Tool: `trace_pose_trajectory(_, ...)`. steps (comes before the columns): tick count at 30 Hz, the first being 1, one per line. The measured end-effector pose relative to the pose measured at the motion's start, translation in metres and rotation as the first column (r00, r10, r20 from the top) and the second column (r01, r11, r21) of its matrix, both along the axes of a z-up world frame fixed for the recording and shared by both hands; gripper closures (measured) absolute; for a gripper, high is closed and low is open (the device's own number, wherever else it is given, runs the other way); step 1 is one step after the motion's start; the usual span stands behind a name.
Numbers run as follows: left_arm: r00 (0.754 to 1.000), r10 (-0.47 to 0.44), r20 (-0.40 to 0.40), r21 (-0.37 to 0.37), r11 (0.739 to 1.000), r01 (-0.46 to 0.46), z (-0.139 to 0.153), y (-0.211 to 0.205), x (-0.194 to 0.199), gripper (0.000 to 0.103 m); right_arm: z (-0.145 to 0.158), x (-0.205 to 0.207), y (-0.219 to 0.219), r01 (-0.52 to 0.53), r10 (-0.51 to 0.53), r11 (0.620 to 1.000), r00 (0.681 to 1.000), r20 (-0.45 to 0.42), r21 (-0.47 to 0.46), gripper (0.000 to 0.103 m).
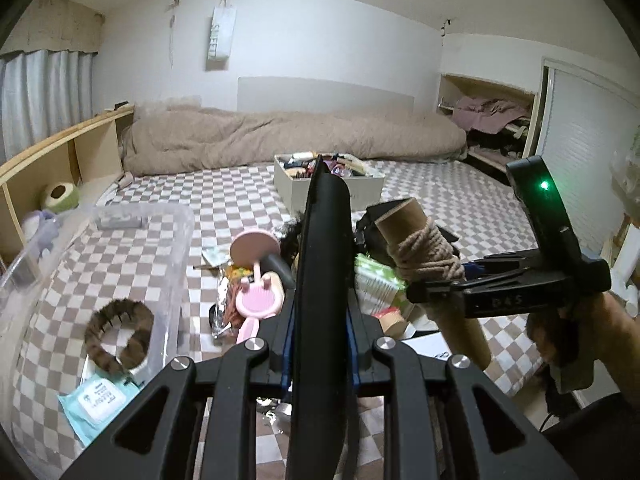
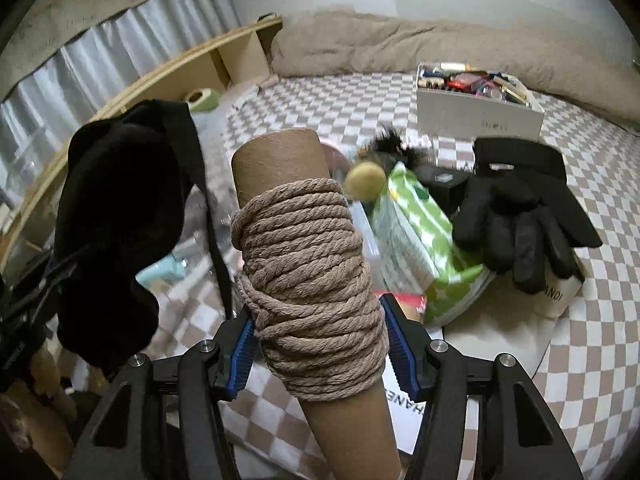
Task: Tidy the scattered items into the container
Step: 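Lift both held items and carry them over the clear plastic container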
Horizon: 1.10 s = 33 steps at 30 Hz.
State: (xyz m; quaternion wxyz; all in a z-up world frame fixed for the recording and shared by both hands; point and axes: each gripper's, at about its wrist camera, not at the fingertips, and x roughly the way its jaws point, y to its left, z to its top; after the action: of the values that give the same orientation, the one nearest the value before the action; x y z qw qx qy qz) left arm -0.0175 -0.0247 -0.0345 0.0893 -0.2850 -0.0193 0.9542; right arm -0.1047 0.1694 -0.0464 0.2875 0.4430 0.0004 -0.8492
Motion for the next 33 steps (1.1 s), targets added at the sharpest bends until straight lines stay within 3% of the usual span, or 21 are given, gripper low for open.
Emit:
trace_pose_trajectory(7, 0.999, -0.004, -0.042, -0.024, 1.000, 0.004, 0.027, -0.001, -0.002, 0.083, 0.040, 0.013, -0.006, 0.037, -0.041, 0.998, 0.997, -0.060, -0.055, 0.044)
trace_pose_trajectory(18, 0.991, 0.069, -0.115, -0.045, 0.996, -0.074, 0.084, -0.017, 0.022, 0.083, 0.094, 0.034, -0.023, 0.020, -0.040, 0.991, 0.987, -0.153, -0.132, 0.044)
trace_pose_trajectory(24, 0.974, 0.150, -0.167, -0.073, 0.984, -0.164, 0.114, -0.032, 0.042, 0.083, 0.120, 0.046, -0.043, -0.047, 0.012, 0.985, 0.978, -0.209, -0.163, 0.044)
trace_pose_trajectory(33, 0.933, 0.279, -0.229, -0.064, 0.952, -0.300, 0.133, -0.076, 0.065, 0.083, 0.151, 0.051, -0.091, -0.156, 0.103, 0.965, 0.965, -0.243, -0.211, 0.044)
